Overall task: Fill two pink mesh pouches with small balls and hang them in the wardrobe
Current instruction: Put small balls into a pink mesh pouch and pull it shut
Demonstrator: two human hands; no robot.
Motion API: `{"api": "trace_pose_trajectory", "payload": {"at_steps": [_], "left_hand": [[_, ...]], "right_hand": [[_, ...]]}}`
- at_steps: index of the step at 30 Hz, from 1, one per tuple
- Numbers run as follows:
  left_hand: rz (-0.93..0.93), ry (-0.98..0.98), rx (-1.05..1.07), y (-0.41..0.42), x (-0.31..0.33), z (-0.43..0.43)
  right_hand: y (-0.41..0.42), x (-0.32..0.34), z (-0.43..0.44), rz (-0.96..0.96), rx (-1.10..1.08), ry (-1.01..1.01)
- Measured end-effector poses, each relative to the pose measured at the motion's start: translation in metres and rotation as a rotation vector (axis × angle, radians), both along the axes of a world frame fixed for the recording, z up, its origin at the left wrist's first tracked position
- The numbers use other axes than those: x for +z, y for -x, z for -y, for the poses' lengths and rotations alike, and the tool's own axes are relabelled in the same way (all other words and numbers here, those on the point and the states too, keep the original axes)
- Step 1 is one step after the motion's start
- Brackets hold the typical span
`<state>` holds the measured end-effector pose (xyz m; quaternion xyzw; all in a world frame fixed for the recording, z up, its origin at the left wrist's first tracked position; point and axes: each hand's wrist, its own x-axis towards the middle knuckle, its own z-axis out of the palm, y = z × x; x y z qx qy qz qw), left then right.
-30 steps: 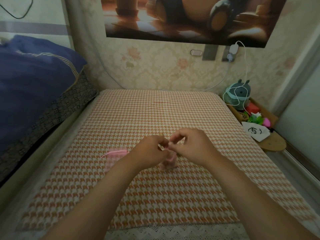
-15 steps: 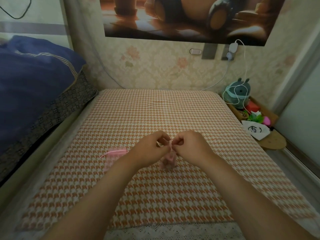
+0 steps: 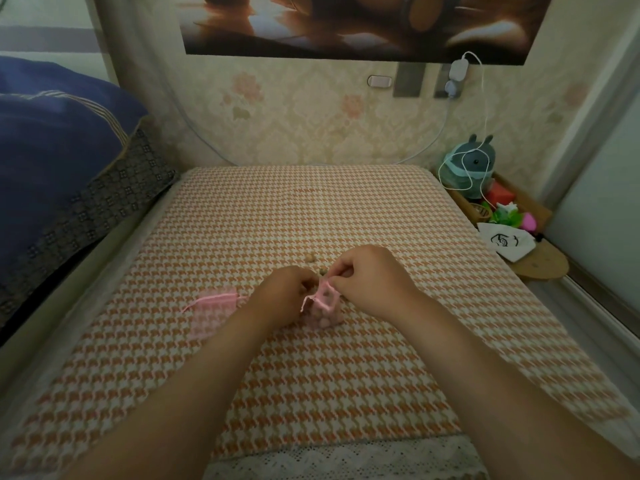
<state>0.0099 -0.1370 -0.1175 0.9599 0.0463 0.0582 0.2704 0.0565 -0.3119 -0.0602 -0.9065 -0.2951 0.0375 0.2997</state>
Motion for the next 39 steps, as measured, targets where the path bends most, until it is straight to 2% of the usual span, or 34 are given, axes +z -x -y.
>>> {"api": "trace_pose_trajectory", "payload": {"at_steps": [5,7,10,14,17,22,31,35,39], "left_hand": [[0.011,0.112,0.077,-0.004,0.000,0.001],[0.077,0.201,0.151,-0.005,0.007,0.003],[0.209,0.235,0.203,-0.003,0.023,0.006],[0.310,0.372,0.177,0.007,0.045,0.014],[0.261,0.416,0.112,0.013,0.050,0.021],[0.156,0.256,0.080,0.020,0.049,0.024],[0.065,0.149,-0.029,0.024,0.049,0.021],[-0.038,0.134,0.012,0.024,0.048,0.018],[-0.037,0.120,0.028,0.025,0.047,0.016]], "right_hand": [[-0.001,-0.002,0.000,0.006,0.011,0.013],[0.000,-0.001,0.001,0.000,0.009,0.011],[0.003,0.002,0.002,0.002,0.012,0.020],[0.004,0.004,0.002,-0.016,0.011,0.014],[0.003,0.006,0.005,-0.048,-0.017,-0.007],[0.002,0.007,0.010,-0.050,-0.050,-0.009],[0.001,0.006,0.010,-0.014,-0.039,0.005],[-0.003,0.003,0.010,-0.065,-0.028,-0.046],[-0.013,-0.004,0.013,-0.155,-0.057,-0.151]]}}
